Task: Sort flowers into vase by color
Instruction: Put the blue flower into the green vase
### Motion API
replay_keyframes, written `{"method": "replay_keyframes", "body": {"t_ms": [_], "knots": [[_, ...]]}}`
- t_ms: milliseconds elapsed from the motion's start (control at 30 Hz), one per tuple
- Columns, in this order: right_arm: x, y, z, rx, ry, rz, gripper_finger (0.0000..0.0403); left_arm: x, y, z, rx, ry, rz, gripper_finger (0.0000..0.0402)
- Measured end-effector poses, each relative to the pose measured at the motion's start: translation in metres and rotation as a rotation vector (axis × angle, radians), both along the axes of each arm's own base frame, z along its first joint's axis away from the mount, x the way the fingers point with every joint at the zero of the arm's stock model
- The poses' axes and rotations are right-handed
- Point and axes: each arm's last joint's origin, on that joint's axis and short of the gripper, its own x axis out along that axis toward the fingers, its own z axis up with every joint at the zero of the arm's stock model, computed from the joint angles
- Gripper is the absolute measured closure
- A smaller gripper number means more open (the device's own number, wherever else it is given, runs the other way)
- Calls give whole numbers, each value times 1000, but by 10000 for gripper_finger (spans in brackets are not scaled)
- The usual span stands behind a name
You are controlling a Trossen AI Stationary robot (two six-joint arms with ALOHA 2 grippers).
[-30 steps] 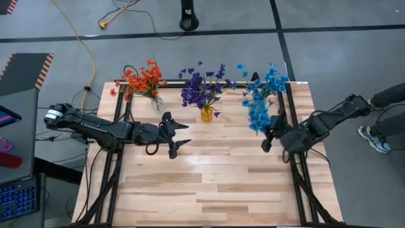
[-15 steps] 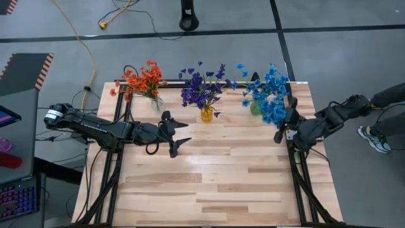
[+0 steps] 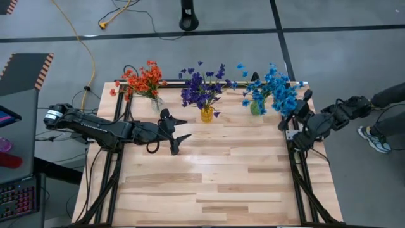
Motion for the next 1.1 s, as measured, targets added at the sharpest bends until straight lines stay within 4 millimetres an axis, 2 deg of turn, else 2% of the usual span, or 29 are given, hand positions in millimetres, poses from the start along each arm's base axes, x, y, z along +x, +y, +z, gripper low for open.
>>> {"method": "replay_keyframes", "body": {"t_ms": [333, 467, 867, 1100], "knots": [[11, 4, -33, -14, -111, -179, 373, 1, 8, 0, -1, -5, 34, 141], [16, 7, -41, 2, -154, -195, 373, 1, 8, 1, -1, -7, 33, 141], [33, 15, -44, 15, -168, -187, 373, 1, 8, 1, 9, -6, 28, 141], [36, 6, -45, -8, -157, -290, 373, 1, 9, 1, 21, -3, 26, 141]]}}
